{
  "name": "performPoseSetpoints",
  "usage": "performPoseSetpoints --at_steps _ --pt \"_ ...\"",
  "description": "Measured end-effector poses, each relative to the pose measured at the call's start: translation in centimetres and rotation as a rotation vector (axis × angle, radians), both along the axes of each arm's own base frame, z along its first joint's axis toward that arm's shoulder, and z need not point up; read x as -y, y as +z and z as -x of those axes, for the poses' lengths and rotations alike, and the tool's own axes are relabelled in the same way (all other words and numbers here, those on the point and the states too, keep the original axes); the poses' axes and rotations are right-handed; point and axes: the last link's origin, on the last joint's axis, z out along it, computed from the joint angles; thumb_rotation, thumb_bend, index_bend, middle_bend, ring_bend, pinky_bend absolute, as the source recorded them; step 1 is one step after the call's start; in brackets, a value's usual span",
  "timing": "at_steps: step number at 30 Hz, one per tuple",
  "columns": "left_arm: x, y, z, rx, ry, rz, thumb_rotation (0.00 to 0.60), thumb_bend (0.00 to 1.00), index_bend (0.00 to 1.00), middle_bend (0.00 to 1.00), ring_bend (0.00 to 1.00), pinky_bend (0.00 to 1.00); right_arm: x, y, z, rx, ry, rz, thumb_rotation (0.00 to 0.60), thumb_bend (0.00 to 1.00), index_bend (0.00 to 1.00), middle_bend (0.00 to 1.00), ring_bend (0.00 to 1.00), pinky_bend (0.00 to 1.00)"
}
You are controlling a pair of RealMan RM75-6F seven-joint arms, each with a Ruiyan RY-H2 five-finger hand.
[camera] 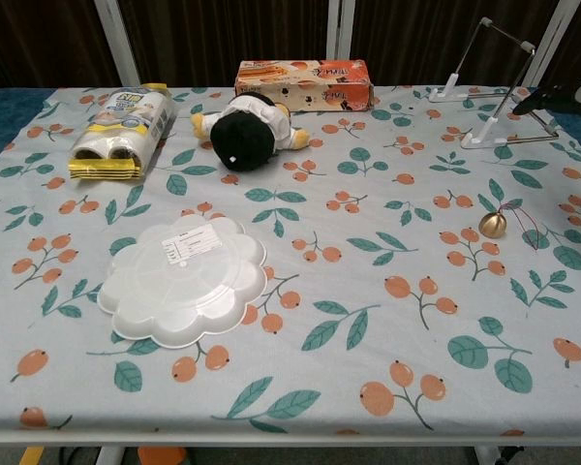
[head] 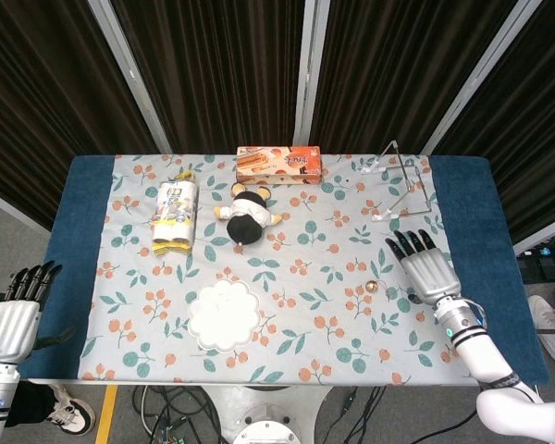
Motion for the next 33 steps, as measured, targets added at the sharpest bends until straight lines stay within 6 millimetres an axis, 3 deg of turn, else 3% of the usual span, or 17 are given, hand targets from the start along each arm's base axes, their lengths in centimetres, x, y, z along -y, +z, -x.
performPoseSetpoints --at_steps 5,9,22,33 --pt "-0.1 0.1 0.0 0.002 -0.002 -0.001 0.600 0.00 0.04 0.00 0.00 0.01 1.1 -1.5 -1.6 -0.035 0.012 -0.039 0.600 0.00 0.00 0.00 0.00 0.00" --pt "0.0 0.0 0.1 0.003 0.004 0.001 0.600 0.00 0.04 0.00 0.00 0.01 1.4 -2.5 -2.5 -0.047 0.019 -0.063 0.600 0.00 0.07 0.00 0.00 0.00" --pt "0.1 0.1 0.4 0.008 0.009 0.001 0.600 0.00 0.04 0.00 0.00 0.01 2.0 -4.1 -3.1 -0.065 0.015 -0.074 0.600 0.00 0.28 0.00 0.00 0.00" --pt "0.2 0.3 0.5 0.015 0.011 -0.005 0.600 0.02 0.04 0.00 0.00 0.01 2.5 -5.0 -3.6 -0.071 0.006 -0.089 0.600 0.06 0.32 0.00 0.00 0.00"
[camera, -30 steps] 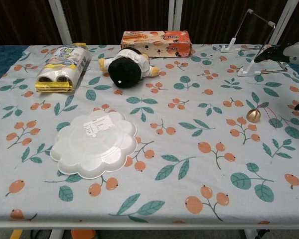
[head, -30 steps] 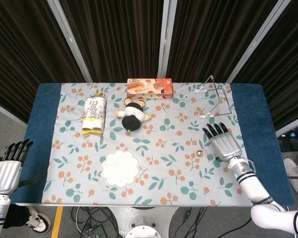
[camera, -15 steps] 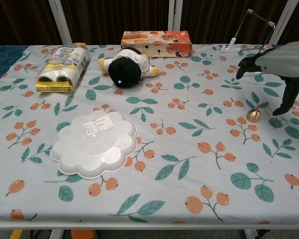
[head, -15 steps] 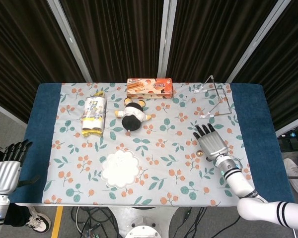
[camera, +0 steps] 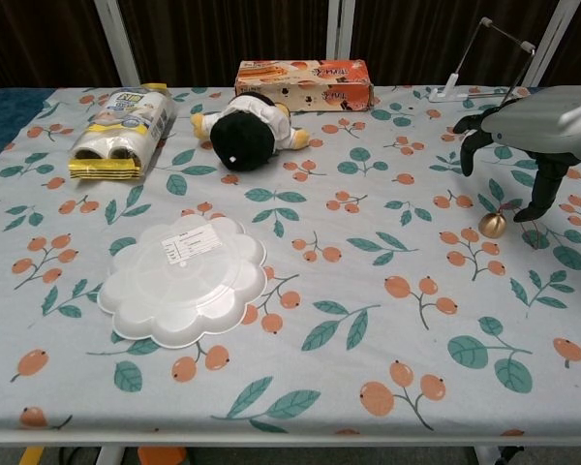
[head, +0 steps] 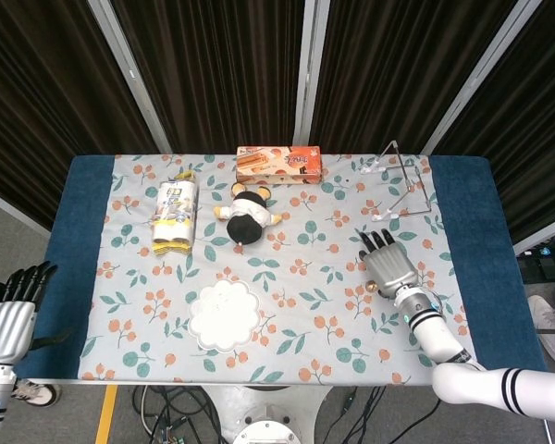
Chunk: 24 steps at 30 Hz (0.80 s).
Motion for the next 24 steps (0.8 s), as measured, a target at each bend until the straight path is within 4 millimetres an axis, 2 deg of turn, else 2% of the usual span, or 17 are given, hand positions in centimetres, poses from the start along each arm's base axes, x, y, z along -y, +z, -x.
performPoseSetpoints --at_steps 7,19,24 --pt "0.0 0.0 0.0 0.001 0.000 0.002 0.600 0.02 0.04 0.00 0.00 0.01 0.1 -0.4 -0.1 -0.004 -0.001 -0.001 0.600 0.09 0.40 0.00 0.00 0.00" --pt "0.1 -0.1 0.2 0.003 0.004 0.003 0.600 0.02 0.04 0.00 0.00 0.01 0.3 -1.0 0.2 -0.008 -0.015 -0.006 0.600 0.10 0.44 0.00 0.00 0.00" --pt "0.2 -0.1 0.3 0.003 0.007 0.003 0.600 0.02 0.04 0.00 0.00 0.02 0.3 -1.1 0.2 0.008 -0.015 -0.003 0.600 0.14 0.50 0.07 0.00 0.00"
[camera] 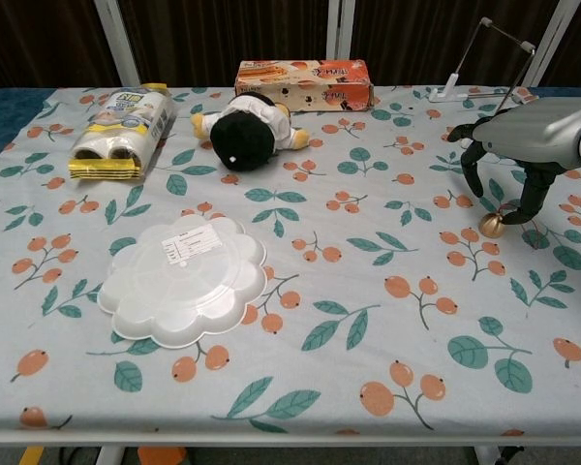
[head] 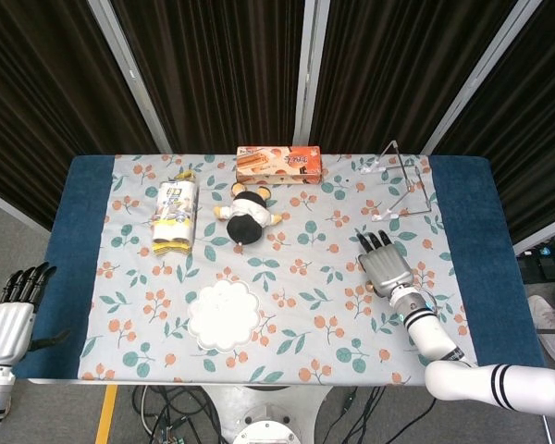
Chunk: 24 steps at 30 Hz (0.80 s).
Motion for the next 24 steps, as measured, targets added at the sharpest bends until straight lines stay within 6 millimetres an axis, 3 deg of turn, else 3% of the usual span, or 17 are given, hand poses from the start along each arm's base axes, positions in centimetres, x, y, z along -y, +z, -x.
performPoseSetpoints --at_steps 24 --pt "0.19 -0.09 0.38 0.006 0.011 0.006 0.600 0.02 0.04 0.00 0.00 0.01 0.00 -0.15 0.20 0.003 -0.041 -0.024 0.600 0.21 0.52 0.12 0.00 0.00"
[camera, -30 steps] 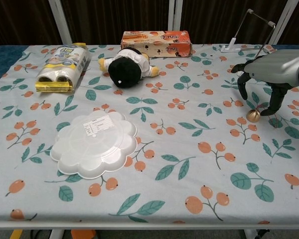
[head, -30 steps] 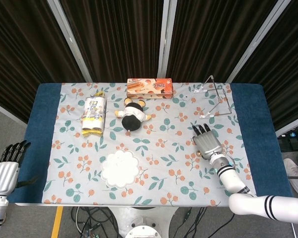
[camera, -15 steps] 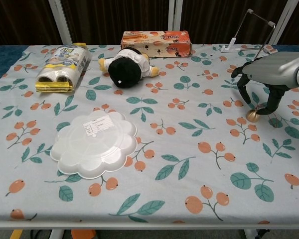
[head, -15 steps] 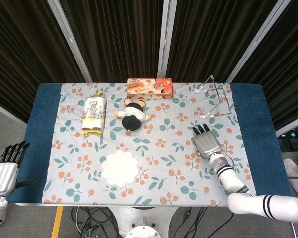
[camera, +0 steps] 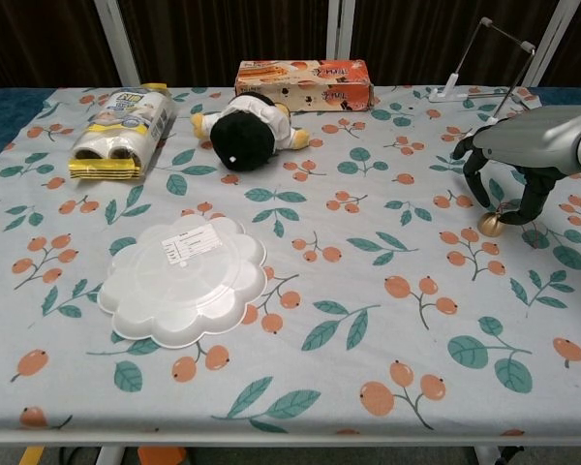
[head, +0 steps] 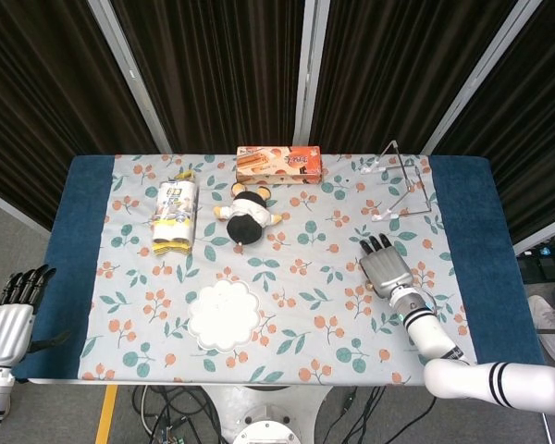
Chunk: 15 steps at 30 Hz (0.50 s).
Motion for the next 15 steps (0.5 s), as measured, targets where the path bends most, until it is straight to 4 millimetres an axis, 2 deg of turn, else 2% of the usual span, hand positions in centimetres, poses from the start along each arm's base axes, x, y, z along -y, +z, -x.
performPoseSetpoints --at_steps 15 --pt "-0.08 -0.03 -0.11 0.000 0.000 0.007 0.600 0.02 0.04 0.00 0.00 0.02 0.15 0.17 0.02 -0.004 -0.019 -0.008 0.600 0.23 0.52 0.15 0.00 0.00"
